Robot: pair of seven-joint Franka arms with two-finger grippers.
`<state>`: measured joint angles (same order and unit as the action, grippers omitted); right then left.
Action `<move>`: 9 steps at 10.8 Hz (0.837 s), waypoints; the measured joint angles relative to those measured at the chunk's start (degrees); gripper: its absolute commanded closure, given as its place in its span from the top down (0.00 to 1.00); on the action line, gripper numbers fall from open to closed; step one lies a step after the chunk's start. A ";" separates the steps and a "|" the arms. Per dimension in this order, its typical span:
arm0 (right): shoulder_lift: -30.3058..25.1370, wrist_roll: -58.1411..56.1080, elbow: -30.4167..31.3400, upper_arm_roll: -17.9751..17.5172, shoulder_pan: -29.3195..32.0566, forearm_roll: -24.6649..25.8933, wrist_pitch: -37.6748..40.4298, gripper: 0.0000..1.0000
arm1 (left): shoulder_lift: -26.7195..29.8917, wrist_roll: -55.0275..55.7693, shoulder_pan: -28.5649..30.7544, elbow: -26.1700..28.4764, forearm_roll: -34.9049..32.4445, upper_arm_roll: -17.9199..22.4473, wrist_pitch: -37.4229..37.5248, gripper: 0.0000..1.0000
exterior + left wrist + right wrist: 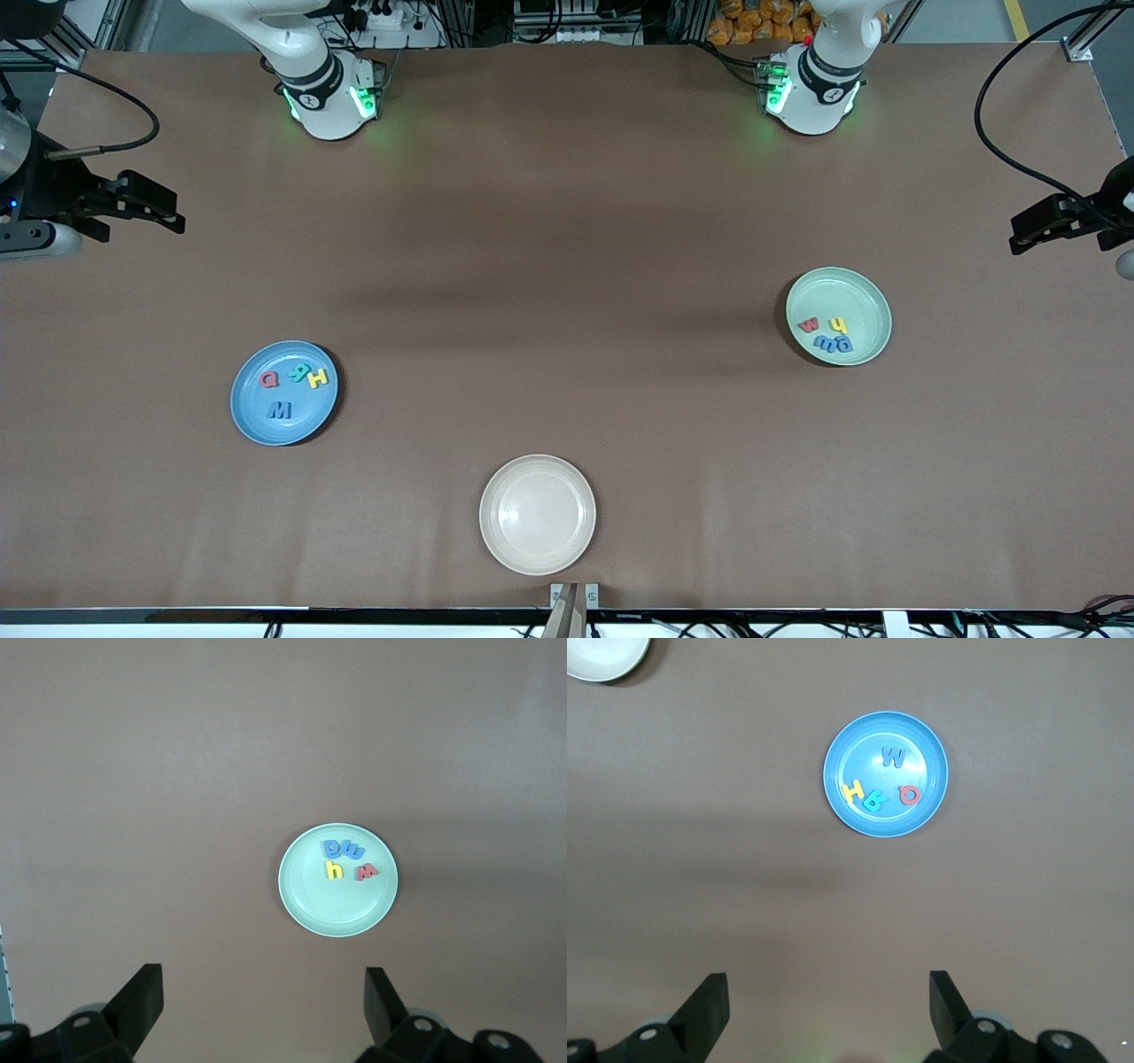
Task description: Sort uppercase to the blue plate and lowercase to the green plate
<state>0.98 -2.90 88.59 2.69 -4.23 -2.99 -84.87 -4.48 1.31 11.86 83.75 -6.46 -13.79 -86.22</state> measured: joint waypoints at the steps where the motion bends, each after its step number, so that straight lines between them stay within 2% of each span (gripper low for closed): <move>1: 0.00 0.00 0.00 0.00 0.00 0.00 -0.02 1.00 | 0.30 0.01 -3.49 -0.07 0.01 3.50 0.35 1.00; 3: 0.00 0.00 0.00 0.04 0.02 0.00 -0.06 1.00 | 1.01 0.06 -8.94 -0.22 0.52 9.30 0.91 1.00; 6: -0.01 -0.01 -0.14 0.13 0.15 0.00 -0.14 1.00 | 2.69 0.38 -9.67 -0.36 1.88 11.20 2.08 1.00; 9: -0.02 -0.01 -0.48 0.23 0.22 0.00 -0.79 1.00 | 2.77 4.36 -11.83 -0.35 6.23 13.50 2.31 1.00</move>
<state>0.96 -2.90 88.11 2.92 -4.01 -2.99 -85.65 -1.71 5.67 0.03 83.40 -0.23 -0.29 -83.91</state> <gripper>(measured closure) 0.000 0.000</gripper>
